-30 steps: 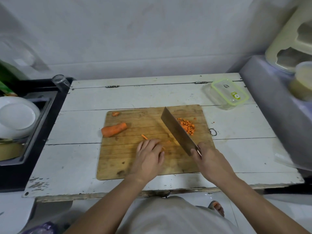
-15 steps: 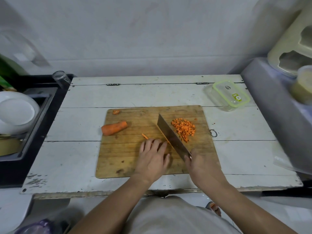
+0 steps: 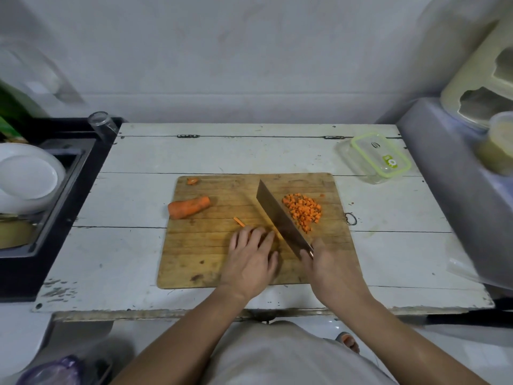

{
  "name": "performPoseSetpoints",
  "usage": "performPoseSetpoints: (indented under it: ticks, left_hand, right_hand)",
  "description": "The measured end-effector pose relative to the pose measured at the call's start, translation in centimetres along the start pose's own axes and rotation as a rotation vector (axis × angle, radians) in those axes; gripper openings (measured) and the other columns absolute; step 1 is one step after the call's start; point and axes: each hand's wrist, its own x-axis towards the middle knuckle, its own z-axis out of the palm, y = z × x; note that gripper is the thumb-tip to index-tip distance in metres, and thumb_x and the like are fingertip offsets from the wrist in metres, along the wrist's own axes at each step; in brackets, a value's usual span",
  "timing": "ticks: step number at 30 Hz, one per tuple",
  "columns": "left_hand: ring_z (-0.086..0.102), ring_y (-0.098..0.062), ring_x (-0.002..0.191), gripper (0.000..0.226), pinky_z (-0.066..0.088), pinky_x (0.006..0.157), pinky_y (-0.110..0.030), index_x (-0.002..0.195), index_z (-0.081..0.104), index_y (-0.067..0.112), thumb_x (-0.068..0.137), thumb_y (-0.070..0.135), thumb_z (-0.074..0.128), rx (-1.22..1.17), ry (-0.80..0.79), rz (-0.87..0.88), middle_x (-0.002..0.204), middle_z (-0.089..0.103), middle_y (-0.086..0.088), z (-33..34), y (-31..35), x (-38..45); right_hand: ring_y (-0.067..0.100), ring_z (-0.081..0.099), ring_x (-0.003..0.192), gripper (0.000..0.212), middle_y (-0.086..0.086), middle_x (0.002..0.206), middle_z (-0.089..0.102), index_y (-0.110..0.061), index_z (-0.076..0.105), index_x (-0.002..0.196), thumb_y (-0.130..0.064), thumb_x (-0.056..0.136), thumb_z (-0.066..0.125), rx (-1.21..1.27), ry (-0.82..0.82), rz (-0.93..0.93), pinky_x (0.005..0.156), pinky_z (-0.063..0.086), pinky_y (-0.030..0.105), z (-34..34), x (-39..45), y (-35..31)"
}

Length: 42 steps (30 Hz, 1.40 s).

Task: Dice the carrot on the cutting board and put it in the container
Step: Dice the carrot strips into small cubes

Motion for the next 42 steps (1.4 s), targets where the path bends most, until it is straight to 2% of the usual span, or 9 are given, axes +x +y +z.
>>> performPoseSetpoints:
  ticks: [5, 12, 18, 23, 26, 31, 34, 37, 42]
  left_hand:
    - [0.041, -0.024, 0.130, 0.050, 0.031, 0.113, -0.044, 0.142, 0.054, 0.024, 0.102, 0.047, 0.037, -0.001, 0.018, 0.006, 0.137, 0.052, 0.003, 0.1, 0.0, 0.1]
    - [0.040, -0.025, 0.130, 0.050, 0.029, 0.114, -0.045, 0.142, 0.053, 0.025, 0.101, 0.047, 0.036, -0.006, -0.001, 0.002, 0.137, 0.052, 0.002, 0.0, 0.0, 0.1]
    - [0.039, -0.021, 0.130, 0.053, 0.030, 0.114, -0.043, 0.145, 0.053, 0.026, 0.102, 0.048, 0.032, -0.047, -0.028, 0.004, 0.137, 0.053, 0.008, -0.5, -0.2, 0.1]
    - [0.045, -0.010, 0.121, 0.031, 0.036, 0.111, -0.035, 0.131, 0.063, 0.020, 0.104, 0.026, 0.049, -0.307, 0.098, -0.054, 0.126, 0.058, 0.007, -1.3, -1.6, 0.2]
    - [0.049, -0.011, 0.110, 0.020, 0.044, 0.100, -0.033, 0.116, 0.065, 0.018, 0.101, 0.014, 0.053, -0.356, 0.192, -0.156, 0.114, 0.059, 0.007, -1.7, -2.9, 0.0]
    - [0.052, -0.015, 0.102, 0.025, 0.049, 0.091, -0.035, 0.112, 0.070, 0.017, 0.093, 0.003, 0.063, -0.343, 0.214, -0.206, 0.107, 0.062, 0.005, -1.4, -4.9, -0.4]
    - [0.050, -0.013, 0.102, 0.024, 0.049, 0.090, -0.034, 0.113, 0.071, 0.020, 0.092, 0.009, 0.068, -0.310, 0.188, -0.139, 0.107, 0.062, 0.008, -1.1, -5.3, -0.5]
    - [0.048, -0.014, 0.111, 0.023, 0.042, 0.097, -0.035, 0.116, 0.072, 0.024, 0.094, 0.020, 0.070, -0.264, 0.132, 0.003, 0.111, 0.062, 0.011, -1.6, -4.4, 0.2]
    - [0.042, -0.018, 0.120, 0.020, 0.026, 0.111, -0.038, 0.116, 0.070, 0.028, 0.100, 0.034, 0.060, -0.081, -0.060, 0.075, 0.121, 0.060, 0.007, -3.1, -1.5, 3.6]
  right_hand:
    - [0.024, 0.048, 0.069, 0.022, -0.002, 0.076, 0.050, -0.023, 0.039, 0.096, -0.042, 0.107, 0.034, 0.021, -0.057, 0.024, 0.047, 0.023, 0.029, 0.0, -0.3, -0.4]
    - [0.031, 0.067, 0.082, 0.023, 0.008, 0.089, 0.068, -0.019, 0.040, 0.095, -0.038, 0.107, 0.035, -0.015, -0.044, 0.008, 0.060, 0.042, 0.036, 1.3, 0.3, -1.1]
    - [0.028, 0.062, 0.076, 0.024, 0.006, 0.088, 0.066, -0.021, 0.044, 0.099, -0.043, 0.106, 0.037, 0.096, -0.045, 0.024, 0.062, 0.049, 0.036, 0.7, 2.6, -1.1]
    - [0.024, 0.061, 0.071, 0.025, 0.000, 0.079, 0.061, -0.021, 0.048, 0.104, -0.043, 0.106, 0.038, 0.113, -0.040, 0.020, 0.054, 0.041, 0.034, 0.4, 0.7, 0.0]
    - [0.018, 0.057, 0.063, 0.024, -0.003, 0.072, 0.056, -0.022, 0.046, 0.099, -0.043, 0.106, 0.038, 0.110, -0.067, -0.004, 0.050, 0.039, 0.033, 1.1, 0.9, -0.2]
    - [0.026, 0.059, 0.072, 0.028, 0.003, 0.084, 0.064, -0.020, 0.052, 0.102, -0.045, 0.105, 0.039, 0.105, -0.050, 0.068, 0.062, 0.049, 0.037, 1.1, 2.4, 1.0]
    - [0.031, 0.058, 0.075, 0.027, 0.007, 0.085, 0.064, -0.021, 0.051, 0.095, -0.044, 0.104, 0.040, 0.144, -0.049, 0.144, 0.066, 0.048, 0.038, -0.2, 3.7, 2.7]
    - [0.031, 0.054, 0.073, 0.027, 0.000, 0.073, 0.053, -0.023, 0.045, 0.085, -0.042, 0.105, 0.041, 0.141, -0.048, 0.135, 0.065, 0.042, 0.037, -1.4, 4.2, 3.4]
    - [0.030, 0.058, 0.073, 0.023, -0.004, 0.072, 0.053, -0.026, 0.048, 0.091, -0.045, 0.104, 0.042, 0.189, -0.033, 0.091, 0.061, 0.042, 0.036, -1.0, 3.2, 3.5]
